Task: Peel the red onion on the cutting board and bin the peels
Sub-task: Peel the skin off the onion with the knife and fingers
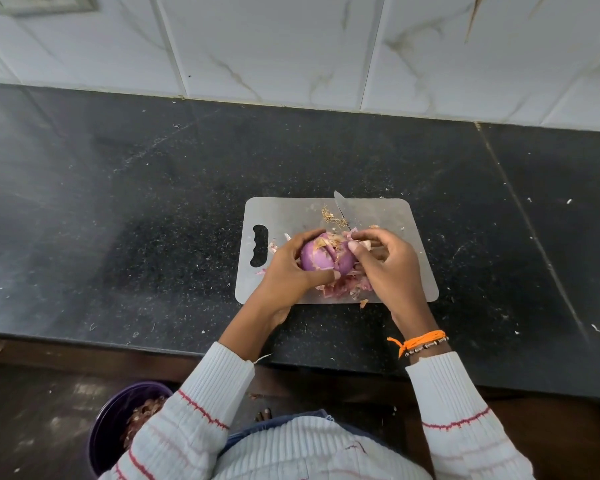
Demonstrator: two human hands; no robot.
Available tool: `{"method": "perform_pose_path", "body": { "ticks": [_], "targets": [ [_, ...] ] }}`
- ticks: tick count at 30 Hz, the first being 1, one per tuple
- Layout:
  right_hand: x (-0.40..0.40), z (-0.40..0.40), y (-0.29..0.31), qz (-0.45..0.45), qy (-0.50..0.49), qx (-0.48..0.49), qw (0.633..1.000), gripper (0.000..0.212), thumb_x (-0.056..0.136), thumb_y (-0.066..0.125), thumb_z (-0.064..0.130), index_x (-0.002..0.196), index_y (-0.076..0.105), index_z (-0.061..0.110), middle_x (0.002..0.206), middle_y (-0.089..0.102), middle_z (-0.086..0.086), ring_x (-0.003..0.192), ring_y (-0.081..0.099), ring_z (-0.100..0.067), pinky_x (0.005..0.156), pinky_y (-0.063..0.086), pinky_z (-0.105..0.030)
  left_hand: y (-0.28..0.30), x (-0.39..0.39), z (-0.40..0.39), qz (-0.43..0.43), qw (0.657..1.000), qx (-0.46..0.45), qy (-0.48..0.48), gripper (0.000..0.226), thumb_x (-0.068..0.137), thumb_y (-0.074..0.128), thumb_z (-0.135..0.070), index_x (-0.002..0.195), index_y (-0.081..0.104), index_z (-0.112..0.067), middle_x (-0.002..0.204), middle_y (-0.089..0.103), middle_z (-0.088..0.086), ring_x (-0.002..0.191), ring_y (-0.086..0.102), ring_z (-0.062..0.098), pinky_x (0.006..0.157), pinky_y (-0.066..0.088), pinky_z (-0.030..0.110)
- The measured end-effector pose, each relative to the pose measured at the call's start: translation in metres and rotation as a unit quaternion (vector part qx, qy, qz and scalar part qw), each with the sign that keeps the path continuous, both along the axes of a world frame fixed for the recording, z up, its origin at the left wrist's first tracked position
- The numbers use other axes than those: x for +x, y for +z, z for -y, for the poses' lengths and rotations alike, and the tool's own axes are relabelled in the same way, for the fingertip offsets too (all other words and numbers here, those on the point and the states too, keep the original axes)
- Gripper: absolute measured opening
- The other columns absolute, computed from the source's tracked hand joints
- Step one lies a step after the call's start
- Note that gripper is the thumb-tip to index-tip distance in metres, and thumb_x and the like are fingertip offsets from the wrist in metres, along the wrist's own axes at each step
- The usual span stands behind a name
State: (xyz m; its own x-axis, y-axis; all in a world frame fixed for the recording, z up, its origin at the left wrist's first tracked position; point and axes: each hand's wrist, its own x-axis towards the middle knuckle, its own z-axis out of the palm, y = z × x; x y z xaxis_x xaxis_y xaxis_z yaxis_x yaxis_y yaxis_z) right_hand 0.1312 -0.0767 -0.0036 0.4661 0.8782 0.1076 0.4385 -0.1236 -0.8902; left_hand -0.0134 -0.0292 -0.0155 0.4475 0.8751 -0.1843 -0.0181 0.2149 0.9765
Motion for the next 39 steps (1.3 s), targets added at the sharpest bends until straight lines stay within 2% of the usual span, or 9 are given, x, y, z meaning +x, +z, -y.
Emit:
{"method": "perform_pose_path", "body": {
  "ticks": [7,13,17,21,24,27,30,33,39],
  "targets": [
    [-0.003,-0.001,0.003,-0.034,-0.025,0.018,0.999,0.012,0.085,0.063,0.009,0.089,0.068,0.019,0.088,0.068,0.005,0.083,0.066,-0.007,0.070,0.055,-0.019,0.002,0.003,-0.002,0.058,0.996,-0.062,0.019,0.055,0.068,0.074,0.007,0.115,0.056,-0.017,0.106,0.063,0.002,0.095,0.064,0.012,0.088,0.054,0.032],
    [-0.006,-0.003,0.000,-0.012,-0.022,0.021,0.999,0.012,0.084,0.064,0.007,0.092,0.069,0.015,0.089,0.069,0.002,0.082,0.066,-0.007,0.071,0.057,-0.022,0.000,0.003,-0.002,0.022,0.995,-0.076,0.061,0.057,0.065,0.080,-0.006,0.115,0.055,-0.015,0.105,0.062,0.002,0.092,0.064,0.014,0.081,0.056,0.030],
    [0.000,-0.002,-0.003,0.040,-0.046,0.019,0.998,0.013,0.083,0.064,0.001,0.089,0.069,0.012,0.080,0.057,0.020,0.071,0.057,0.008,0.065,0.044,0.000,0.003,0.001,-0.002,0.029,0.992,-0.097,0.072,0.056,0.063,0.080,0.000,0.112,0.056,-0.014,0.104,0.063,0.003,0.091,0.064,0.016,0.078,0.057,0.030],
    [0.009,0.001,-0.008,0.098,-0.067,0.019,0.993,0.013,0.083,0.064,0.001,0.091,0.070,0.009,0.087,0.063,0.006,0.071,0.054,0.005,0.064,0.039,0.005,0.006,-0.001,-0.004,0.034,0.991,-0.104,0.078,0.055,0.061,0.079,0.005,0.107,0.057,-0.015,0.103,0.062,0.004,0.090,0.064,0.017,0.079,0.057,0.031],
    [0.011,0.003,-0.012,0.129,-0.071,0.045,0.988,0.015,0.085,0.062,0.002,0.095,0.070,0.007,0.096,0.069,-0.003,0.085,0.059,-0.005,0.073,0.043,-0.003,0.007,-0.001,-0.003,0.025,0.992,-0.092,0.086,0.063,0.058,0.081,0.007,0.113,0.056,-0.013,0.105,0.062,0.004,0.092,0.065,0.018,0.078,0.058,0.032],
    [0.007,0.002,-0.011,0.174,-0.051,0.077,0.981,0.013,0.086,0.062,0.007,0.096,0.070,0.008,0.099,0.069,-0.006,0.092,0.059,-0.012,0.080,0.049,-0.023,0.006,0.001,-0.001,0.009,0.993,-0.070,0.090,0.069,0.057,0.082,0.007,0.118,0.054,-0.011,0.106,0.061,0.004,0.094,0.065,0.019,0.079,0.058,0.034],
    [0.002,0.000,-0.004,0.185,0.005,0.105,0.977,0.011,0.083,0.065,0.008,0.093,0.071,0.009,0.096,0.068,-0.004,0.092,0.060,-0.014,0.077,0.046,-0.017,0.007,0.003,0.001,-0.001,0.995,-0.052,0.089,0.069,0.057,0.082,0.007,0.116,0.054,-0.012,0.109,0.060,0.007,0.096,0.065,0.023,0.081,0.057,0.037],
    [-0.004,0.000,-0.001,0.168,0.059,0.128,0.976,0.011,0.082,0.068,0.009,0.092,0.072,0.006,0.092,0.069,-0.004,0.086,0.063,-0.012,0.075,0.052,-0.019,0.006,0.004,0.001,-0.014,0.996,-0.033,0.087,0.063,0.057,0.082,0.007,0.108,0.055,-0.017,0.106,0.060,0.006,0.095,0.064,0.023,0.083,0.056,0.038],
    [-0.005,-0.002,-0.003,0.188,0.062,0.134,0.971,0.009,0.079,0.071,0.008,0.088,0.072,0.008,0.085,0.070,-0.004,0.079,0.063,-0.009,0.071,0.052,-0.015,0.007,0.002,0.001,-0.042,0.996,-0.018,0.077,0.064,0.058,0.083,0.004,0.112,0.055,-0.014,0.103,0.062,0.002,0.093,0.066,0.019,0.084,0.056,0.038]
  ]
}}
